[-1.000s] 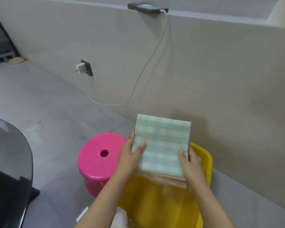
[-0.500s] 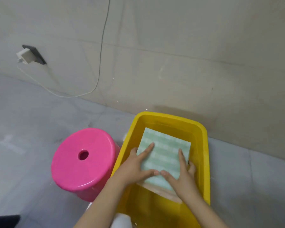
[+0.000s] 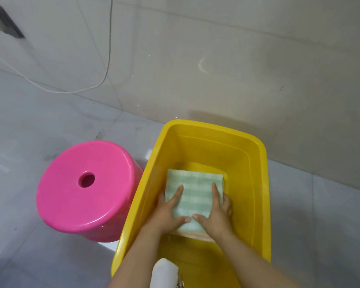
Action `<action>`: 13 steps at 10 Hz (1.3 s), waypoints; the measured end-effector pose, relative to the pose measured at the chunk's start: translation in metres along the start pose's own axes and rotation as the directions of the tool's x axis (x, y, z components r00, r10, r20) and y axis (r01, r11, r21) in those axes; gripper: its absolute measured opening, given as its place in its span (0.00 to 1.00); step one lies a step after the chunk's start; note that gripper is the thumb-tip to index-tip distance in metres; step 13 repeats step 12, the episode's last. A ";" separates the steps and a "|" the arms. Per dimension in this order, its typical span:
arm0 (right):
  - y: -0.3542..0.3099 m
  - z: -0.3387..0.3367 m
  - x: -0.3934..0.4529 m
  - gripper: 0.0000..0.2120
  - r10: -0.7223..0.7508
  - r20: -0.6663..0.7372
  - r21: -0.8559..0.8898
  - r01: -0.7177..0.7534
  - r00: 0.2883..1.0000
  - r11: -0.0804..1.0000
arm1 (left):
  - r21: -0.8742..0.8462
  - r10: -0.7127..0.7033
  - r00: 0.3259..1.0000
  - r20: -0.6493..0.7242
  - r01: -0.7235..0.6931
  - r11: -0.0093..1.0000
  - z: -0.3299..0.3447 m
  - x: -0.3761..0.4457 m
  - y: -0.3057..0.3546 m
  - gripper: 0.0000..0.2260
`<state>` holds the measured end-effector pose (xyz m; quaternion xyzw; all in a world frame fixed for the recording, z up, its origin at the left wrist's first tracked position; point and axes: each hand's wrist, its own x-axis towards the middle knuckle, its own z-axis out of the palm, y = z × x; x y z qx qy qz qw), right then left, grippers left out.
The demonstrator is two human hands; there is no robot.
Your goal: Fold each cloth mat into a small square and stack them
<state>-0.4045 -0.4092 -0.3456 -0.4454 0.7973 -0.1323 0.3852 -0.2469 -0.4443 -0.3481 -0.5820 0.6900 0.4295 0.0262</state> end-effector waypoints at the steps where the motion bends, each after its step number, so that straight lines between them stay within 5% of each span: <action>1: 0.005 0.010 0.001 0.51 0.042 0.004 0.011 -0.042 0.999 0.999 | 0.028 -0.021 0.998 0.056 0.020 0.999 0.002 0.006 -0.004 0.44; 4: 0.011 0.024 0.005 0.54 0.207 0.007 -0.019 -0.206 0.978 0.978 | 0.185 -0.096 0.983 0.159 0.066 0.981 0.010 0.024 -0.002 0.44; 6: 0.008 0.030 0.009 0.54 0.264 -0.003 -0.192 -0.260 0.965 0.946 | 0.449 -0.179 0.979 0.098 0.117 0.886 0.017 0.028 0.012 0.44; 8: -0.003 0.024 0.006 0.55 0.279 -0.051 -0.329 -0.280 0.959 0.902 | 0.483 -0.145 0.987 0.070 0.093 0.871 0.008 0.023 0.022 0.39; 10: -0.025 0.003 -0.022 0.49 0.139 -0.150 -0.329 -0.182 0.979 0.927 | 0.331 -0.059 0.998 0.001 0.055 0.942 -0.027 -0.012 0.044 0.32; 12: -0.045 -0.036 -0.049 0.41 -0.118 -0.186 -0.080 0.105 0.975 0.991 | 0.233 0.083 0.976 -0.200 -0.035 0.972 -0.074 -0.062 0.075 0.28; 13: -0.045 -0.036 -0.049 0.41 -0.118 -0.186 -0.080 0.105 0.975 0.991 | 0.233 0.083 0.976 -0.200 -0.035 0.972 -0.074 -0.062 0.075 0.28</action>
